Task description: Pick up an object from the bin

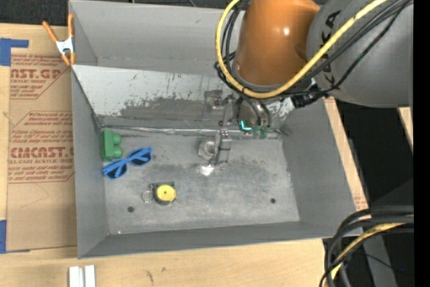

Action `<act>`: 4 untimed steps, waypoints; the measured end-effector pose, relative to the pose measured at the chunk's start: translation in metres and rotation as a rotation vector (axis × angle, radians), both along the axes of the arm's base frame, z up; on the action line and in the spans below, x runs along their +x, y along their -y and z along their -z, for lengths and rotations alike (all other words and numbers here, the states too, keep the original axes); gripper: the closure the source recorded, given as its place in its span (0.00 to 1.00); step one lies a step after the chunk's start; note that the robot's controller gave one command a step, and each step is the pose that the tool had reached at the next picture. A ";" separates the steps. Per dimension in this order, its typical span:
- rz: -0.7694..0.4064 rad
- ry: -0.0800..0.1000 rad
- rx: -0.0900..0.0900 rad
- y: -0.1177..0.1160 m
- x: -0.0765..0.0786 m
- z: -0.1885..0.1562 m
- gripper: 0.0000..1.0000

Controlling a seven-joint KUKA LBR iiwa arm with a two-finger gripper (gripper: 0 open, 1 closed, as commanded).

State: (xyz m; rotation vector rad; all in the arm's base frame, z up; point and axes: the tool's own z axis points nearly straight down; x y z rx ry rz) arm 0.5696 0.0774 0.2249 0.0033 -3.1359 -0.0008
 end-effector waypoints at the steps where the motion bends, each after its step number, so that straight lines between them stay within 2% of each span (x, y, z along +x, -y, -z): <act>1: -0.113 -0.002 0.001 -0.076 -0.035 0.090 0.00; 2: -0.229 -0.001 0.000 -0.085 -0.055 0.157 0.00; 3: -0.536 0.008 0.001 -0.068 -0.030 0.155 0.00; 4: -0.535 0.009 0.003 -0.069 -0.030 0.155 1.00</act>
Offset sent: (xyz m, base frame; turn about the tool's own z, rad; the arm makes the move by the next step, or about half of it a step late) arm -0.0315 0.0716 -0.0850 -0.1058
